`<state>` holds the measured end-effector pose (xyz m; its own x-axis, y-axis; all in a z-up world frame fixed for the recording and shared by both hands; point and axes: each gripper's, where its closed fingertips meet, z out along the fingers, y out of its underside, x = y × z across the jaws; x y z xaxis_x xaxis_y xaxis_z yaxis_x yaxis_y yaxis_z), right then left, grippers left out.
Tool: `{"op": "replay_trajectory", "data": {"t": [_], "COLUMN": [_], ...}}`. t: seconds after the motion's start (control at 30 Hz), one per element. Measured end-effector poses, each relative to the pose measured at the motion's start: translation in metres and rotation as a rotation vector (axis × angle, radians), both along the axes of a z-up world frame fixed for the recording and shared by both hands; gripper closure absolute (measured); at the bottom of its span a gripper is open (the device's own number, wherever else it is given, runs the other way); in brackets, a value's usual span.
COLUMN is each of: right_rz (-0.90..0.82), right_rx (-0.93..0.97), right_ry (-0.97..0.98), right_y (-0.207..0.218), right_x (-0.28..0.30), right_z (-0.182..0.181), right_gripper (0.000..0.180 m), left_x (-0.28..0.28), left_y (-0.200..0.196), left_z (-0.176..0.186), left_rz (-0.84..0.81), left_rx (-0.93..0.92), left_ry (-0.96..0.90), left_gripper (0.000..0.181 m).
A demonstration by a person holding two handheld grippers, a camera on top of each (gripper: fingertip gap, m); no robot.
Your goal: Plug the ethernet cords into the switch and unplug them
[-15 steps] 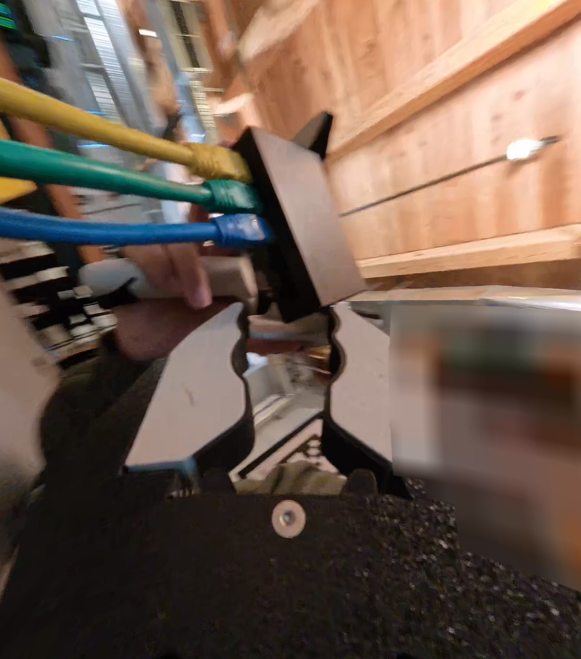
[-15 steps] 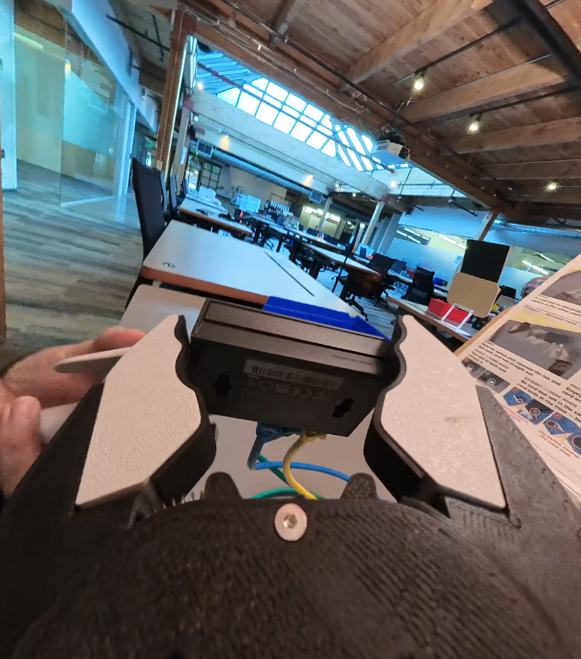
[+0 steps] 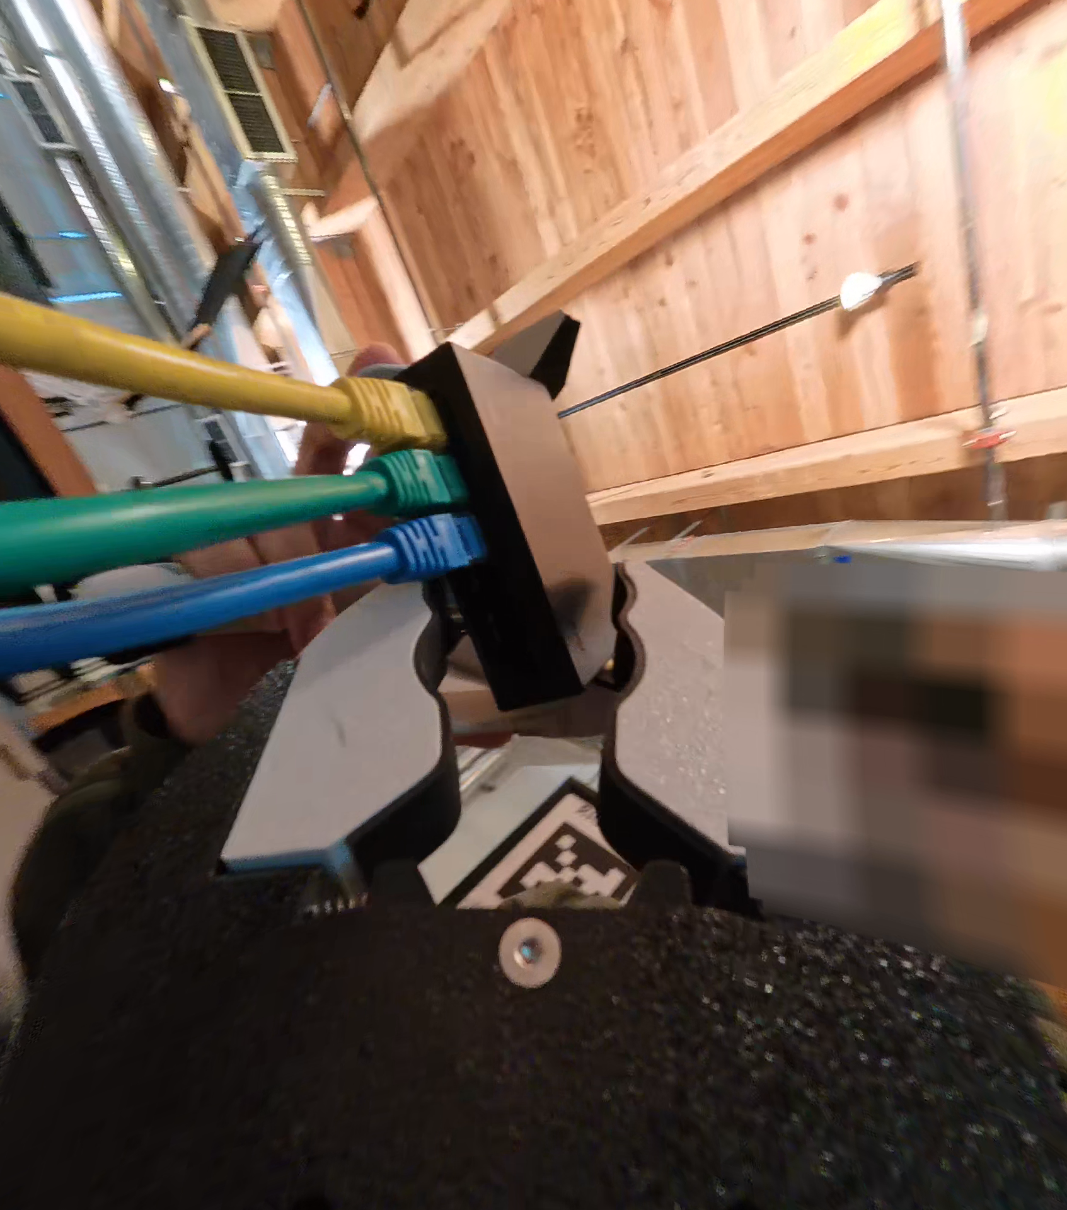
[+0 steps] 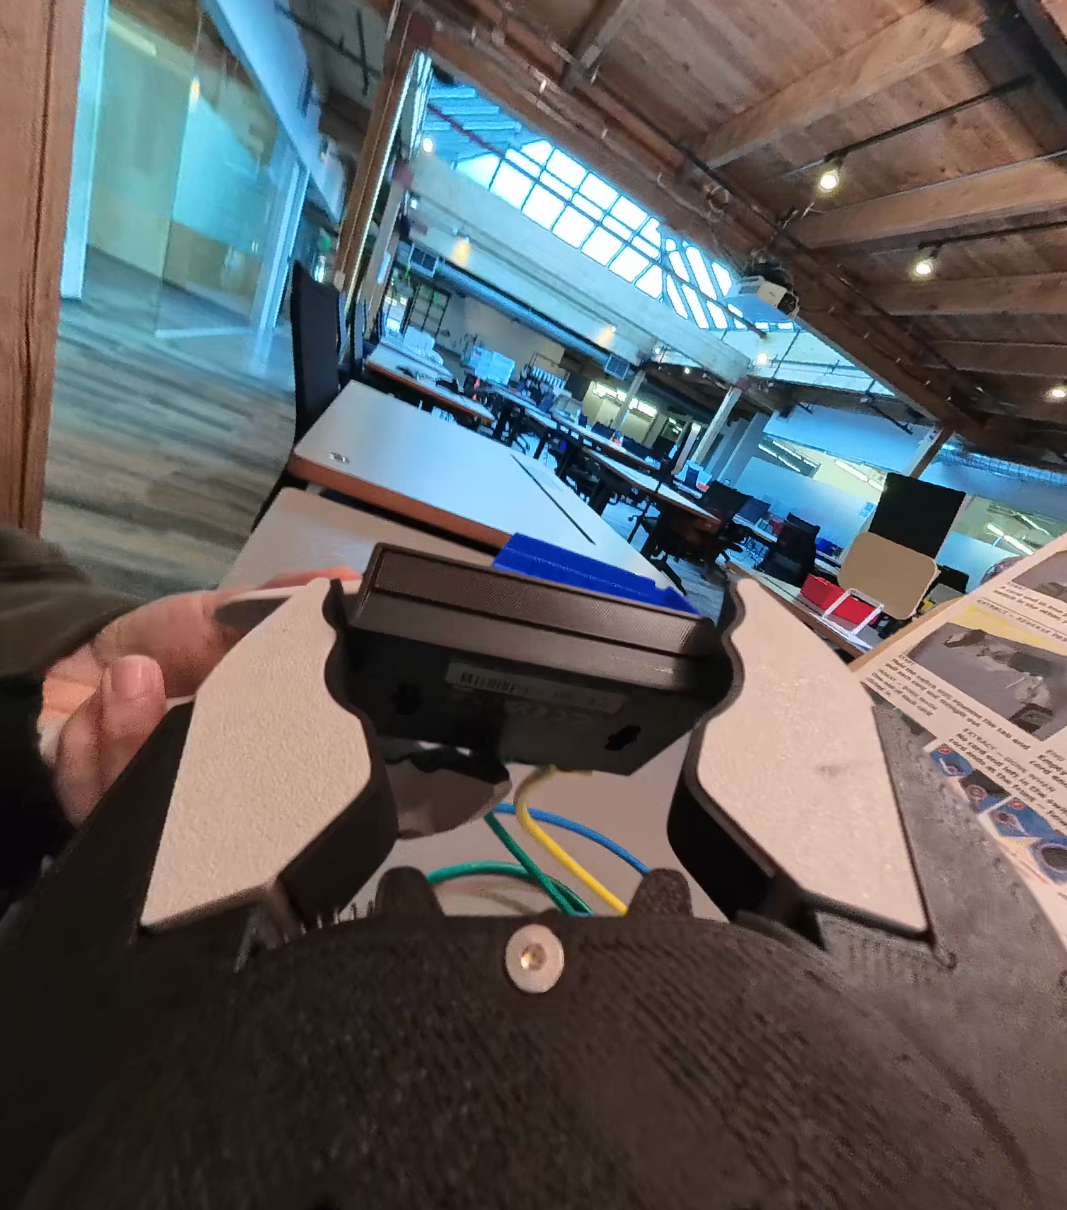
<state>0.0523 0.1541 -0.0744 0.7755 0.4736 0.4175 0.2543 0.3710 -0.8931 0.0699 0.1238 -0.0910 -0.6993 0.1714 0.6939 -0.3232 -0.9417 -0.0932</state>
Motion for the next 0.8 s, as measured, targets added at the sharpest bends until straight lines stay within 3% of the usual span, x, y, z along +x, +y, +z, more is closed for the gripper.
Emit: {"op": "replay_trajectory", "data": {"t": [0.03, 0.13, 0.2, 0.4, 0.53, 0.7, 0.8], "right_rz": [-0.010, -0.068, -0.055, 0.077, 0.170, 0.243, 0.174], "right_rx": [-0.008, -0.079, -0.140, -0.281, -0.375, -0.367, -0.295], "right_ry": [-0.029, -0.151, -0.215, 0.073, 0.026, -0.117, -0.180], "right_y": [-0.001, 0.000, -0.007, -0.029, -0.031, -0.020, -0.008], "right_x": [0.002, 0.012, 0.016, 0.038, 0.025, -0.010, -0.009], "right_z": [-0.002, -0.020, -0.032, -0.023, -0.048, -0.072, -0.078], "right_gripper": [0.074, 0.072, 0.075, 0.084, 0.083, 0.104, 0.107], "left_x": [0.001, 0.007, 0.008, -0.014, -0.039, -0.052, -0.051], "left_y": [0.000, 0.004, -0.001, 0.004, 0.005, 0.011, 0.019], "left_z": [-0.002, -0.014, -0.024, -0.054, -0.065, -0.066, -0.064], "left_rz": [0.012, 0.059, -0.043, -0.273, -0.494, -0.673, -0.717], "left_rx": [0.027, 0.152, 0.247, 0.794, 1.102, 1.322, 1.348], "left_ry": [0.011, 0.094, 0.170, 0.371, 0.396, 0.394, 0.397], "left_gripper": [0.139, 0.143, 0.145, 0.145, 0.148, 0.148, 0.148]}}
